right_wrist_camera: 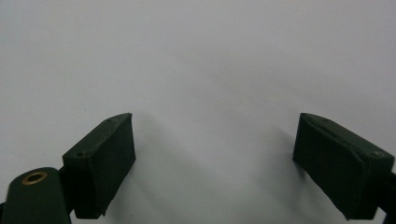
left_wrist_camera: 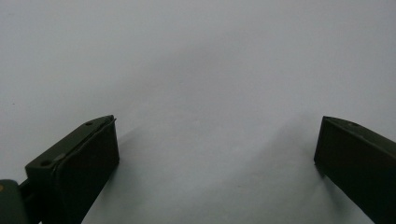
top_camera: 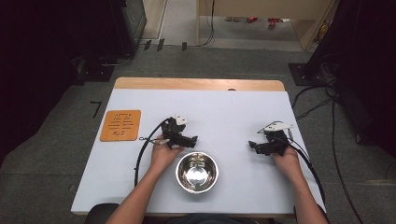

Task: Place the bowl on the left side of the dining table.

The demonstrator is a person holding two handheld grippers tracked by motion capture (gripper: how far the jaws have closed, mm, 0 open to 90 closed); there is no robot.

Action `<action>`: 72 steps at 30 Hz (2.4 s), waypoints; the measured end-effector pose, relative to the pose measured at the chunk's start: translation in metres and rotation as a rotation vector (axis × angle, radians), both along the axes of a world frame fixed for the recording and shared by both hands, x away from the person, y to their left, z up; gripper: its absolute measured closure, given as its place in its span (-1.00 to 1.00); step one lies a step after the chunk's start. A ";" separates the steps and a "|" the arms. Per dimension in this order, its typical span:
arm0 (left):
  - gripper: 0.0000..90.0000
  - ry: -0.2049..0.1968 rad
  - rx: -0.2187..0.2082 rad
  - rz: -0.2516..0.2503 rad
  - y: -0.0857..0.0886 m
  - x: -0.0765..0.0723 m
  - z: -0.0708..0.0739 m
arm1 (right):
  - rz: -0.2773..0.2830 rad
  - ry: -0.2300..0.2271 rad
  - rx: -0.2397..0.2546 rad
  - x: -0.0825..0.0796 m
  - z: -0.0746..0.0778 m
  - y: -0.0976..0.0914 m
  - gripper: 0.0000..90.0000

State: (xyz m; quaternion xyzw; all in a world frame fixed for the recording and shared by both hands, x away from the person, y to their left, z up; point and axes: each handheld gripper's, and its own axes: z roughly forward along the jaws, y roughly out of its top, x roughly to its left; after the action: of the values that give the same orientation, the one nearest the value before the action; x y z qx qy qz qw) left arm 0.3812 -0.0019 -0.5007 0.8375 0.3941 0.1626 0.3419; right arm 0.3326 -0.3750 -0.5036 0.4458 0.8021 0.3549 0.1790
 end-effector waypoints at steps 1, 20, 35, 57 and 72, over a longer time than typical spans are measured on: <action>-1.00 0.001 0.001 0.002 0.000 0.000 0.000 | -0.001 0.000 0.000 0.000 0.000 0.000 -0.72; -0.66 0.032 -0.031 0.001 0.008 0.003 0.008 | -0.001 0.001 0.000 0.000 0.000 0.000 -0.72; -0.44 0.067 -0.073 -0.073 0.013 0.000 0.025 | -0.002 0.002 0.000 0.000 0.000 0.000 -0.72; -0.45 0.093 -0.099 -0.101 0.026 -0.014 0.052 | -0.001 0.001 -0.001 0.000 0.000 0.000 -0.72; -0.42 0.206 -0.124 -0.176 0.038 -0.013 0.063 | -0.001 0.000 -0.001 0.000 0.000 0.000 -0.72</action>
State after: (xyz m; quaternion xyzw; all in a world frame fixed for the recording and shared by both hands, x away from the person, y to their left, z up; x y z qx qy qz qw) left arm 0.3677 0.0357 -0.4378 0.8584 0.3615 0.0205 0.3634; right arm 0.3324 -0.3749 -0.5035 0.4458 0.8022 0.3544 0.1794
